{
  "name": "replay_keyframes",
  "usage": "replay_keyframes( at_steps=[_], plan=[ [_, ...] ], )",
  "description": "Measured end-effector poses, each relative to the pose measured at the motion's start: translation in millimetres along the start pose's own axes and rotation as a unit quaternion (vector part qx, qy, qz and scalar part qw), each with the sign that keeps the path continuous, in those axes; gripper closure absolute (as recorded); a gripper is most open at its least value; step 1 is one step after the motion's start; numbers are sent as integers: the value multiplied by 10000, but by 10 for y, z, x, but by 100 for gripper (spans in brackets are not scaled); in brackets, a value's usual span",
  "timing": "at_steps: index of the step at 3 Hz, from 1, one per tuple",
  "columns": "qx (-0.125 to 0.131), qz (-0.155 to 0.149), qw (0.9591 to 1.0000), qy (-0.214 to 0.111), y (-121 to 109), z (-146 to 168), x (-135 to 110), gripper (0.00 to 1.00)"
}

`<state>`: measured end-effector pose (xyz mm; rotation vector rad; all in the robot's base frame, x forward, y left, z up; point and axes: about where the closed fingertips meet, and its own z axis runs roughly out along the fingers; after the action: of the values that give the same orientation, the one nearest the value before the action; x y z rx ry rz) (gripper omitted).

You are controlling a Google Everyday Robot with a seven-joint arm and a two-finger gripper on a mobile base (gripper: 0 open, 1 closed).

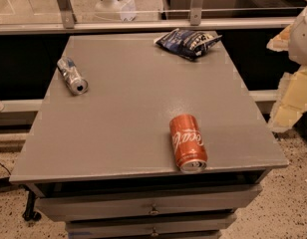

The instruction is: Place redbull can upright

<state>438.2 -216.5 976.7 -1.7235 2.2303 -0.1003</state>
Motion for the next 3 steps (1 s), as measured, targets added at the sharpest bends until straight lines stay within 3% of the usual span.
replay_keyframes(
  at_steps=[1,2,3],
  plan=[
    [18,-3,10000,-9,-3,-4,-11,0],
    [80,63,9999,-99,-86,54,-244,0],
    [141,210,9995,-207,-260,164,-690,0]
  ],
)
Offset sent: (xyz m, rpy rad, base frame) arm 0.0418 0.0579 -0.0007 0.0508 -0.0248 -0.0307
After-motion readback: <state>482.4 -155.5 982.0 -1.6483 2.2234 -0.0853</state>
